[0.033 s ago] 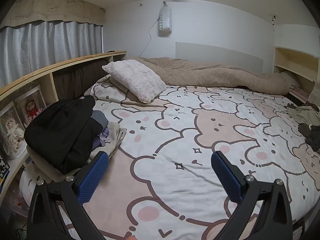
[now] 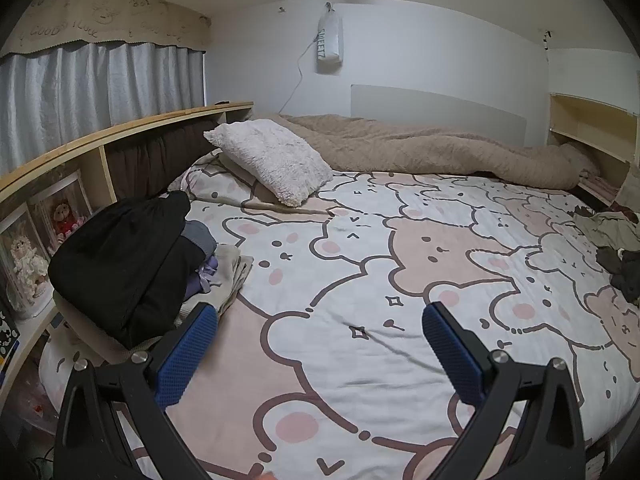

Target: Fold clothes

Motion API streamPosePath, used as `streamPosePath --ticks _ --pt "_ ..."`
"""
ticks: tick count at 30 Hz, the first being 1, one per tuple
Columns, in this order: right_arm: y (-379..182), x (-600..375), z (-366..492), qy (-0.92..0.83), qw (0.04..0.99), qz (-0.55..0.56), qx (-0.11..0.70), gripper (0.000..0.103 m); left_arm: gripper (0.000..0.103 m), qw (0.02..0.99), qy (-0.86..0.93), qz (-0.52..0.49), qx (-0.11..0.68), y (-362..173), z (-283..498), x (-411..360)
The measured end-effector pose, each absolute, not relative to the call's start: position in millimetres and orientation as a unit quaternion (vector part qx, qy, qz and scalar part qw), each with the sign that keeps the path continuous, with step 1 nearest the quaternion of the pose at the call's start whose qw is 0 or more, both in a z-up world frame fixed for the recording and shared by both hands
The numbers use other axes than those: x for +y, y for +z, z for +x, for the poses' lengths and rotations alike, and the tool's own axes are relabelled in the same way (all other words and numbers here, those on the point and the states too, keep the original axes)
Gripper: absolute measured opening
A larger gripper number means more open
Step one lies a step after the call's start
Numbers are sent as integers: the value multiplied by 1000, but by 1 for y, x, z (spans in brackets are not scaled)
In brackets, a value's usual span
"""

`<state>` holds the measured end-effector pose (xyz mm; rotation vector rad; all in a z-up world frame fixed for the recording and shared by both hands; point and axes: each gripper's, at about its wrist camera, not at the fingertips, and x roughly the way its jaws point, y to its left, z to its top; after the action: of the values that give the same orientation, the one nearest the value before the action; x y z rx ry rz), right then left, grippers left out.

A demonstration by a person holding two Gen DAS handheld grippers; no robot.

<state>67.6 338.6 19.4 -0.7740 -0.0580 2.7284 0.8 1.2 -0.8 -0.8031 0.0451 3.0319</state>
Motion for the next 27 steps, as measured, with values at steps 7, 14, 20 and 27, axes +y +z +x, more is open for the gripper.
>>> streamPosePath --ticks 7,14,20,27 --pt "23 350 70 952 150 -267 -10 103 103 5 966 -258 18 -4 4 6" --pt "20 341 64 950 152 -272 -22 103 103 12 965 -260 20 -7 5 9" --pt "17 343 61 949 151 -278 -15 103 103 20 966 -258 21 -10 6 12" --pt "12 341 55 947 149 -286 -20 103 103 21 966 -255 33 -11 3 15"
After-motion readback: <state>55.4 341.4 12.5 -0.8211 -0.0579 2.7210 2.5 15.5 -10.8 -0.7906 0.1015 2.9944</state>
